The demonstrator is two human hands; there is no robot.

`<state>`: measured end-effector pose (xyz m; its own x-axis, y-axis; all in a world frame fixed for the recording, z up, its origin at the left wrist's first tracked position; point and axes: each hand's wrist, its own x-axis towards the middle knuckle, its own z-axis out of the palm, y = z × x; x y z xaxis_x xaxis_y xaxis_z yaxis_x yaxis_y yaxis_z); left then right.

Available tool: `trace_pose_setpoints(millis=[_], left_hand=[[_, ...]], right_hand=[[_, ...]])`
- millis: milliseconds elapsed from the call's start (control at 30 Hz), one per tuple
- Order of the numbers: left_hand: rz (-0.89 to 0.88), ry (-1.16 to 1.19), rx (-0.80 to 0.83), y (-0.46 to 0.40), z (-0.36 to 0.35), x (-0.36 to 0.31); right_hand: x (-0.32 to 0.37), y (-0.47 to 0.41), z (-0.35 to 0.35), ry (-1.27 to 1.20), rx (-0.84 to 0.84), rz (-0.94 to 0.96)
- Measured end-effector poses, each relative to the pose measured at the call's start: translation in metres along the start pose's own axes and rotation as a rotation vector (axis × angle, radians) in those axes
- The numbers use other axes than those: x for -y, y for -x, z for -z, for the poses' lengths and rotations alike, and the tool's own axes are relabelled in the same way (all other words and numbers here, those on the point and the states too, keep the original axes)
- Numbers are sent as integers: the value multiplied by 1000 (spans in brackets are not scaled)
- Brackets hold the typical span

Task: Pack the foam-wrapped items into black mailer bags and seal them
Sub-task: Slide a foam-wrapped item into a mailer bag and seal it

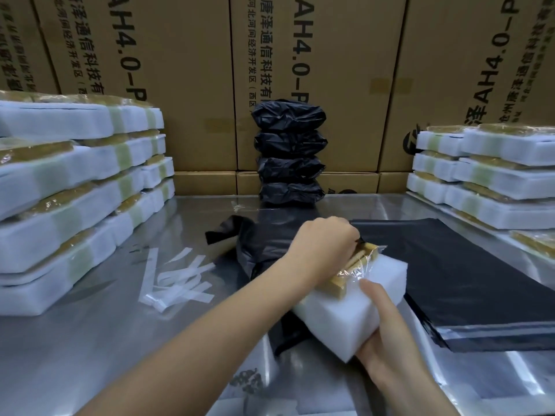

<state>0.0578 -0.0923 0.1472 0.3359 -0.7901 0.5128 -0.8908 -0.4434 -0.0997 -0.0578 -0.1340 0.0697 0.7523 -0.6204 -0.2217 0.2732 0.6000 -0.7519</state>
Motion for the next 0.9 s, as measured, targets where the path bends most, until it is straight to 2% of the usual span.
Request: trace_pose_setpoints(millis=[133,233,333,400,467,533,767,900], left_hand=[[91,-9,-25,10,14,18],[138,-58,25,15,20,38],[84,-97,85,18,24,40],[43,-5,99,22,26,30],[4,79,75,24,29,15],[1,11,32,19,29,6],[152,-184,-51,-15,33,10],[53,-212,-125,-23,36,-8]], right_hand=[[11,-1,4,-55,-10,48],[14,-1,7,-111,-31,55],[14,0,5,-133,-24,64],[12,1,1,-152,-9,63],[7,2,-5,-158,-13,73],[0,3,-11,-147,-36,115],[-20,15,-21,-29,-59,189],[-26,17,-28,53,-56,178]])
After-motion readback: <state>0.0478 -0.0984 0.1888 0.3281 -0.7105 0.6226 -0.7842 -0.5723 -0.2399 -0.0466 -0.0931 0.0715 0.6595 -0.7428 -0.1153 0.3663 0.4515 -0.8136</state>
